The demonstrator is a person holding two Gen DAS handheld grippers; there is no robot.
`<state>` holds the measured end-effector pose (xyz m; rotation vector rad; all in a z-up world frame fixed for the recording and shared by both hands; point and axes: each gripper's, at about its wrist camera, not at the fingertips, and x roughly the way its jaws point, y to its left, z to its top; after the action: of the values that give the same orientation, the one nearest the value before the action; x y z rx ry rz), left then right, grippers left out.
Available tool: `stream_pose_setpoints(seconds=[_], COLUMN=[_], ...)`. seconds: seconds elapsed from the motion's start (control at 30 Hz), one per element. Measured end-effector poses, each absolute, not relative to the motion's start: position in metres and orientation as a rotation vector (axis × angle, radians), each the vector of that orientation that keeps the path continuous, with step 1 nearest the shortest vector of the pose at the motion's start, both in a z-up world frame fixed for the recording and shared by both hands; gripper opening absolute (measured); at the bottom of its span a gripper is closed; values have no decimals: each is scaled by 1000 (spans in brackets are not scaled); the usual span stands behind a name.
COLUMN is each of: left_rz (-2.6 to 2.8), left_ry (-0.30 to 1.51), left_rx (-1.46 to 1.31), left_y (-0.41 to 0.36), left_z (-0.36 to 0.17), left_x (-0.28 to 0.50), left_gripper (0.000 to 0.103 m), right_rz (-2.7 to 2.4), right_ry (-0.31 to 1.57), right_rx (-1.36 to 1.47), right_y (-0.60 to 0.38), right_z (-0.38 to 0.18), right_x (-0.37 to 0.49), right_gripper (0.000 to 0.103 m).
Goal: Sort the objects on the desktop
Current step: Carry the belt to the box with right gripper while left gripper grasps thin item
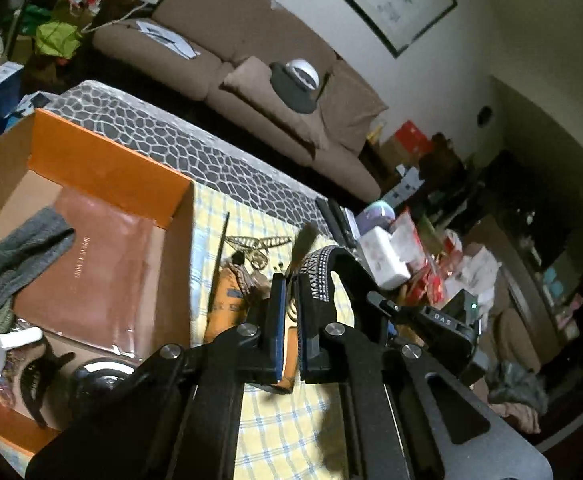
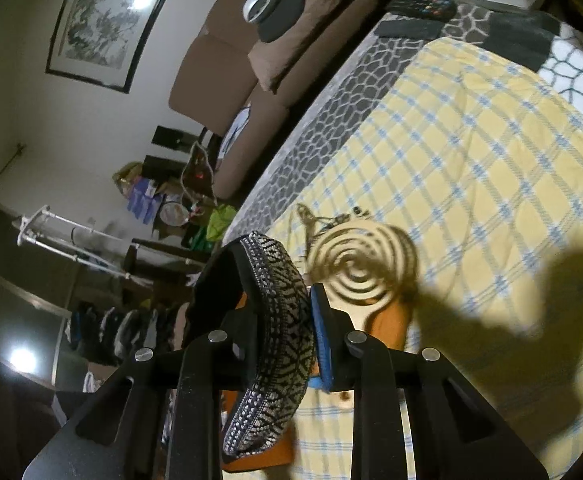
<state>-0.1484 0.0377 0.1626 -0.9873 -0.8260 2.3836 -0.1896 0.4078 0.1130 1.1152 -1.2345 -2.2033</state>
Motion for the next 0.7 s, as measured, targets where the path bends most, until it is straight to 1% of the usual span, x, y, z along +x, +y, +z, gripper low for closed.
stream_pose_setpoints(seconds=[0.03, 0.07, 0.33, 0.53, 0.7], left_rz=[2383, 2385, 2388, 2394, 2360], left_ry=[-844, -850, -887, -790, -766], left_rx=[-979, -976, -943, -987, -1053], left_y=[30, 25, -8, 2, 9], left_z=[163, 163, 168, 167, 157], left_x=[-149, -149, -149, -146, -147], left_gripper=[0, 0, 0, 0, 0], right_rz=[-2193, -2188, -2155, -2172, -2172], right_ry=[-1232, -1229, -1142, -1129, -1129], right_rx=[1109, 1105, 1111, 1122, 1116], right_y=[402, 398, 352, 346, 342], right_z=[115, 116, 126, 125, 126], right_x=[-191, -192, -199, -202, -203], right_gripper=[23, 23, 23, 23, 23])
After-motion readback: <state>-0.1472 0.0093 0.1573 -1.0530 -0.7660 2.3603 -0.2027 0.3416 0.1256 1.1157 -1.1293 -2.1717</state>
